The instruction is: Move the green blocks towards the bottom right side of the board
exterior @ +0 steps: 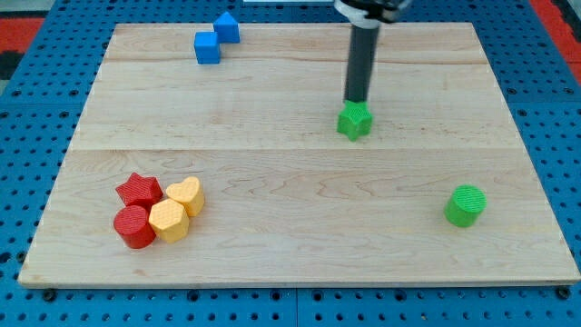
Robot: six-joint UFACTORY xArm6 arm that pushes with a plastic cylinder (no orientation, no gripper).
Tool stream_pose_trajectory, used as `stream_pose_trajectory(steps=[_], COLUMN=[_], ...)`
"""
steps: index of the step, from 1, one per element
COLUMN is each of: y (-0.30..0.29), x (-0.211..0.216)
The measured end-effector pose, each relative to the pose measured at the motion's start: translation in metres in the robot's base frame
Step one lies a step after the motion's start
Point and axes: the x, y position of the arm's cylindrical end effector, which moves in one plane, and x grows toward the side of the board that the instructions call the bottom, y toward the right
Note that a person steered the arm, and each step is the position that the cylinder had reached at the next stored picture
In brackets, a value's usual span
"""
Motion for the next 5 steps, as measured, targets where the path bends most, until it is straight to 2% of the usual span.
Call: stream_pose_trajectory(steps=[1,2,3,4,5], y=[-0.013,-0.033,-0.027,-0.021,0.01], x=[-0.039,-0.026,0.016,0.04,0.068])
